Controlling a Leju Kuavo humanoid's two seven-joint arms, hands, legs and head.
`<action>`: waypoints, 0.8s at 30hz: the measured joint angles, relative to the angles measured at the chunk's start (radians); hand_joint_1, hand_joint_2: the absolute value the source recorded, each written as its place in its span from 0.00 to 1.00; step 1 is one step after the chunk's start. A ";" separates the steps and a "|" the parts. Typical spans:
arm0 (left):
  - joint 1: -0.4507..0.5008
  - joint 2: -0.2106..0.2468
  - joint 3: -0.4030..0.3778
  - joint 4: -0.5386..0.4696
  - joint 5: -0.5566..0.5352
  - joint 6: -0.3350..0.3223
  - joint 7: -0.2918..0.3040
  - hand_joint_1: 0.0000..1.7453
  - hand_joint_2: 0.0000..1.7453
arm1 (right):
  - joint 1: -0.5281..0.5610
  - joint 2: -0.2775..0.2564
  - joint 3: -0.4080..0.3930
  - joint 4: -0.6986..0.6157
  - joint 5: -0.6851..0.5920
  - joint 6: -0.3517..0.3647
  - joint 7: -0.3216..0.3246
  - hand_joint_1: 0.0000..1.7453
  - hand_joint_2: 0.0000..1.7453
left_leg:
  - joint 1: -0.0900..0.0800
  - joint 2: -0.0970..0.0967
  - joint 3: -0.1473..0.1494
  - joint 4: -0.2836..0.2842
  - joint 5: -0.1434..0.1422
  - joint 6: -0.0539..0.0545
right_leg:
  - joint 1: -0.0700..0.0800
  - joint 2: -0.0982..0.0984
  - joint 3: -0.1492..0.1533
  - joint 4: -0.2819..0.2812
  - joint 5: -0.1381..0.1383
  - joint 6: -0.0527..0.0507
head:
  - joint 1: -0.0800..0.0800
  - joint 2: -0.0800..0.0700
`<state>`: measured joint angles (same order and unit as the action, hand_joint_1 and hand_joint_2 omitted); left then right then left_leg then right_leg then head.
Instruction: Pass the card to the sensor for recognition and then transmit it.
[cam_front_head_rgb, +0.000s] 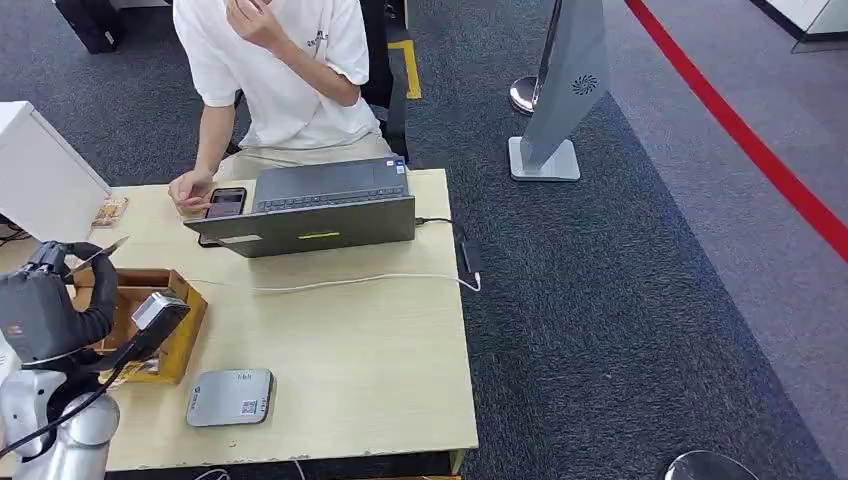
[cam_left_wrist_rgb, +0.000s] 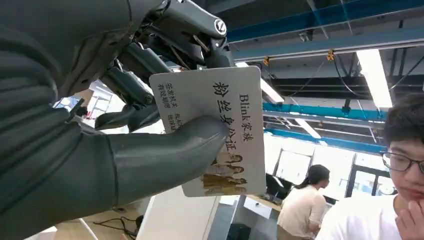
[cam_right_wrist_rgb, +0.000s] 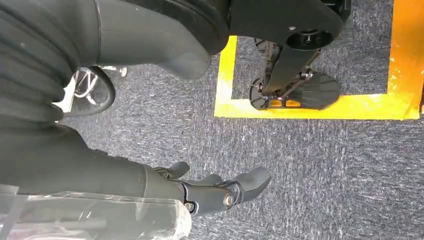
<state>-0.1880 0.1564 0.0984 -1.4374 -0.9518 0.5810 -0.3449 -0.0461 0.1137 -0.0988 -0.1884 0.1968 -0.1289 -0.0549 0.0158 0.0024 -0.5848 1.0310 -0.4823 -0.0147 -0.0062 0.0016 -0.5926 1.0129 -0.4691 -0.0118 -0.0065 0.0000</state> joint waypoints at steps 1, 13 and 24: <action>0.000 0.000 0.000 0.000 0.000 0.000 0.000 1.00 1.00 | 0.000 0.000 0.000 0.000 0.000 0.000 0.000 0.00 1.00 | 0.000 0.000 0.000 0.000 0.000 0.000 | 0.000 0.000 0.000 0.000 0.000 0.000 | 0.000 0.000; 0.165 -0.037 -0.105 -0.150 -0.076 0.035 -0.027 1.00 1.00 | 0.001 0.000 -0.024 0.000 0.003 -0.005 0.011 0.00 1.00 | 0.000 0.000 0.000 0.000 -0.002 0.000 | 0.000 0.000 0.000 -0.001 -0.001 0.001 | 0.000 0.000; 0.209 -0.053 -0.167 -0.098 -0.170 -0.026 0.012 1.00 1.00 | 0.001 0.000 -0.030 0.000 0.003 -0.004 0.013 0.00 1.00 | -0.001 0.000 0.000 0.000 -0.002 0.000 | 0.000 0.001 0.000 -0.001 -0.001 0.001 | 0.000 0.000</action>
<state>0.0210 0.1037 -0.0684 -1.5350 -1.1215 0.5547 -0.3326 -0.0447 0.1137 -0.1290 -0.1884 0.1999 -0.1331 -0.0423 0.0150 0.0029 -0.5852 1.0310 -0.4845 -0.0146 -0.0066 0.0023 -0.5930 1.0122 -0.4703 -0.0104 -0.0065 0.0000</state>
